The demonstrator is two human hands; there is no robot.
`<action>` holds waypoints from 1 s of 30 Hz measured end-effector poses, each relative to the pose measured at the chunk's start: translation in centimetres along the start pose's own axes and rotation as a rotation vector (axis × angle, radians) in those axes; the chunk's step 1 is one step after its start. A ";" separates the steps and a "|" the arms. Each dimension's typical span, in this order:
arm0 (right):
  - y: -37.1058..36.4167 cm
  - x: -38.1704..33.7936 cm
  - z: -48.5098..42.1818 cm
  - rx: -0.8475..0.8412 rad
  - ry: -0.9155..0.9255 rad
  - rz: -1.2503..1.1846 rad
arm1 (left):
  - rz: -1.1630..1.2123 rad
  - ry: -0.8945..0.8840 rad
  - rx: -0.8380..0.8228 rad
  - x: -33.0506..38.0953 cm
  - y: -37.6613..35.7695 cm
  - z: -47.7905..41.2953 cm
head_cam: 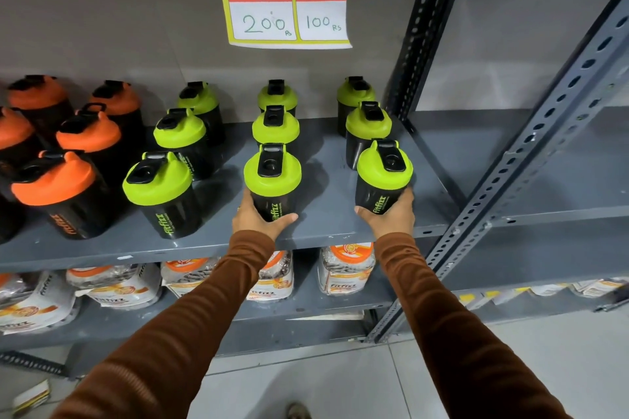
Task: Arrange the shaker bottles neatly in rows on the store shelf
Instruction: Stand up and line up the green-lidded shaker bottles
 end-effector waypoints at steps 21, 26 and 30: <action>0.6 0.0 0.9 -0.006 -0.003 0.045 | 0.013 0.019 -0.079 -0.9 -0.3 0.7; 0.6 0.2 0.9 -0.036 -0.009 0.047 | -0.039 0.013 -0.141 -1.2 -0.4 0.5; 0.5 0.7 0.8 -0.030 -0.046 0.073 | -0.033 0.020 -0.147 -1.4 -0.3 0.3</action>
Point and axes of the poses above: each hand's wrist, its own z-axis away from the middle knuckle, its own y-axis out of the back of the hand, x = y × z, the point moved 6 cm from there along -z, towards the middle knuckle, and after that the axes turned 4 degrees about -y, right-handed, at the moved point
